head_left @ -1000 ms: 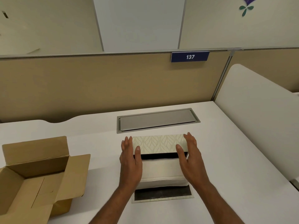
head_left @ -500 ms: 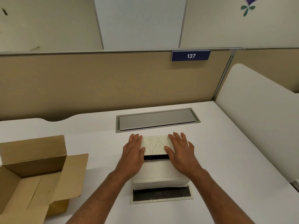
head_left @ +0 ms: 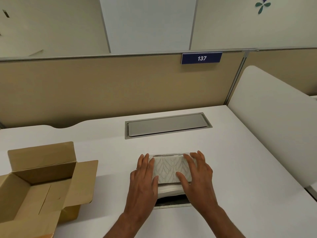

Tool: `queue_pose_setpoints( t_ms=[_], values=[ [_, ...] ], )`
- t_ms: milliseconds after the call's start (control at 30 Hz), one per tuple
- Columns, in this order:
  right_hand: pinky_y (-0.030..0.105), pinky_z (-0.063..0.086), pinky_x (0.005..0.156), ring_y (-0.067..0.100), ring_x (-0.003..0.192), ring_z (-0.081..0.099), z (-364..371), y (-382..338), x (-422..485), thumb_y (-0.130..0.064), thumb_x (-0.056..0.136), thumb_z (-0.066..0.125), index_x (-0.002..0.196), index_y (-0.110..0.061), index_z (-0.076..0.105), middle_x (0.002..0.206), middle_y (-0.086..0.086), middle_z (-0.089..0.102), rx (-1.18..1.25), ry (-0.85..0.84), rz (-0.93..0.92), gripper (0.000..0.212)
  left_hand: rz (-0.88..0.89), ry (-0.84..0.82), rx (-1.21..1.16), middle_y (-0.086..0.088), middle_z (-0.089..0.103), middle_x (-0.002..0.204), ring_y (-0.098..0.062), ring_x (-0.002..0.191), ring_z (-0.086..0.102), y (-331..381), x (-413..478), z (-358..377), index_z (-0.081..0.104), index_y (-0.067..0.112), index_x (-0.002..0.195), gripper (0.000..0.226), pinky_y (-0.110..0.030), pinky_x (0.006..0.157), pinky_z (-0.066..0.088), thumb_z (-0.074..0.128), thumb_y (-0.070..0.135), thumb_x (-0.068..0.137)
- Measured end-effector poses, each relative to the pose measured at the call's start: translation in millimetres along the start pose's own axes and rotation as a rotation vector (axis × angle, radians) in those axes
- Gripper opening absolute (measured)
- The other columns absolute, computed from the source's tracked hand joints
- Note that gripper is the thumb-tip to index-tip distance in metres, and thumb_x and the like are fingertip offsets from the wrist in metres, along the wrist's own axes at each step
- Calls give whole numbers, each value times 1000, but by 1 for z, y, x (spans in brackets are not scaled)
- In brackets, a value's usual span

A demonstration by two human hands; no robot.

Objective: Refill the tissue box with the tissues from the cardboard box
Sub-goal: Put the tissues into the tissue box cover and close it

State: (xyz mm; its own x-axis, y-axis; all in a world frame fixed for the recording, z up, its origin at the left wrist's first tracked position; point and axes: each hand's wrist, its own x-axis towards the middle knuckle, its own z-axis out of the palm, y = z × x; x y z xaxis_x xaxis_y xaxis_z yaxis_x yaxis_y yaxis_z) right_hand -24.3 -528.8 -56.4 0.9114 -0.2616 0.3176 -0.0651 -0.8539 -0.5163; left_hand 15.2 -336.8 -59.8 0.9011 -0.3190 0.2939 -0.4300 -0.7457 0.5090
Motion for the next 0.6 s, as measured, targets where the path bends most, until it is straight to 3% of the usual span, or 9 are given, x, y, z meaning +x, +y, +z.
queue_pose_setpoints(
  t_ms=[267,400,533,600],
  values=[
    [56,40,108,26,148,25,-2,-1,-39,-33,83,75,139,-24,46,153,6,33,-18,64,-32,64,65,-2,111,-3,30,156,-23,146,30,6,-28,-6,34,14,147,71,-35,103,37,69,19,85],
    [56,40,108,26,149,24,-3,1,-41,-31,84,75,140,-24,46,156,6,31,-26,62,-47,64,58,-7,98,1,19,160,-18,150,17,3,-32,-5,27,18,151,76,-34,109,29,67,31,87],
    [56,40,108,26,150,23,-5,0,-39,-30,86,73,141,-24,44,158,6,29,-22,62,-43,63,109,-97,194,-5,0,166,-21,152,-5,5,-35,-7,1,18,155,103,-40,118,14,60,60,82],
    [56,39,108,25,150,21,-5,1,-38,-31,87,72,142,-24,43,159,7,28,-27,52,-45,63,131,-119,262,-9,-3,165,-26,152,-7,7,-35,-6,-2,18,155,110,-46,122,12,59,67,78]
  ],
)
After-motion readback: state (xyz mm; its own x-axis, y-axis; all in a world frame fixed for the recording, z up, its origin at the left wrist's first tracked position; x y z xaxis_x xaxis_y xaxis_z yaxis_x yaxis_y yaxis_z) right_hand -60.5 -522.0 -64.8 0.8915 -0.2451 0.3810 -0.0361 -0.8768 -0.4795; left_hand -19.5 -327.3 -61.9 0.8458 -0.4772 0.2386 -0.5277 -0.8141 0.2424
